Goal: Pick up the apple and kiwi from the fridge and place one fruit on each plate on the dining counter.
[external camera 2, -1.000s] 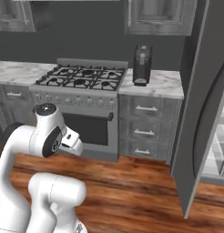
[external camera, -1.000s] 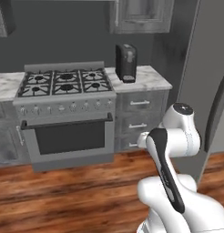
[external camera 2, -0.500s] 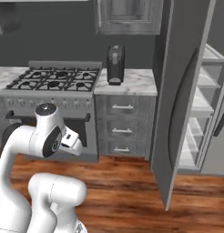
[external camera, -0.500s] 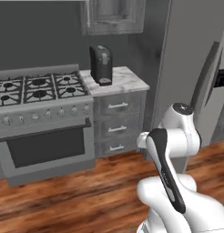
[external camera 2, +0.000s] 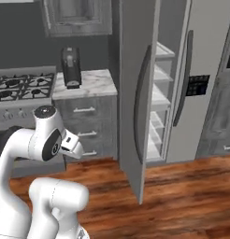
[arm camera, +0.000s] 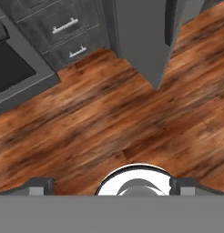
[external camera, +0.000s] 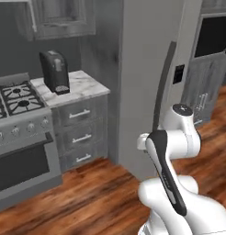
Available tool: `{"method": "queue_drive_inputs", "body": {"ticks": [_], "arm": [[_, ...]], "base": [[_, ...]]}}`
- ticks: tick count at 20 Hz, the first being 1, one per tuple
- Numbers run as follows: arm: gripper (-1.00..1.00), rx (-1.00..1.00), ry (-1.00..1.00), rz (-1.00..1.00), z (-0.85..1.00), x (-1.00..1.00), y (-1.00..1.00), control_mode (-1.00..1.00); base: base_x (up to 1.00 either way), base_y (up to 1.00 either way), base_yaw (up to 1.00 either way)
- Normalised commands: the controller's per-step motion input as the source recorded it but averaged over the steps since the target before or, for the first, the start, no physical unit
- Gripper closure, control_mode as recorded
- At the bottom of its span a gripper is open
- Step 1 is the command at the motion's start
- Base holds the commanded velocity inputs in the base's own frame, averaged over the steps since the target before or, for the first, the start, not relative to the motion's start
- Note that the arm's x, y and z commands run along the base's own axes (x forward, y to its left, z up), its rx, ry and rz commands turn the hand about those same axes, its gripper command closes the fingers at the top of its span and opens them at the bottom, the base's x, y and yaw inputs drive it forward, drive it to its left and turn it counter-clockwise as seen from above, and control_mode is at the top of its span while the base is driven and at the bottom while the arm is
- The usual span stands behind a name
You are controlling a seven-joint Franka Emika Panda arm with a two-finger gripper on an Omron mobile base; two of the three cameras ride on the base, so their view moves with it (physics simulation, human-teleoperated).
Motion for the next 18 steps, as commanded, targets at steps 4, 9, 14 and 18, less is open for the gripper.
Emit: {"method": "queue_drive_inputs", "body": {"ticks": [4,9,14,18], "arm": [[-1.0,0.0,0.0,0.0,0.0,0.0,0.0,1.0],[-1.0,0.0,0.0,0.0,0.0,0.0,0.0,1.0],[-1.0,0.0,0.0,0.0,0.0,0.0,0.0,1.0],[-1.0,0.0,0.0,0.0,0.0,0.0,0.0,1.0]], "base": [[0.27,-0.65,-0.52],[0.29,-0.7,-0.51],[0.49,-0.73,-0.38],[0.58,-0.74,-0.28]]}}
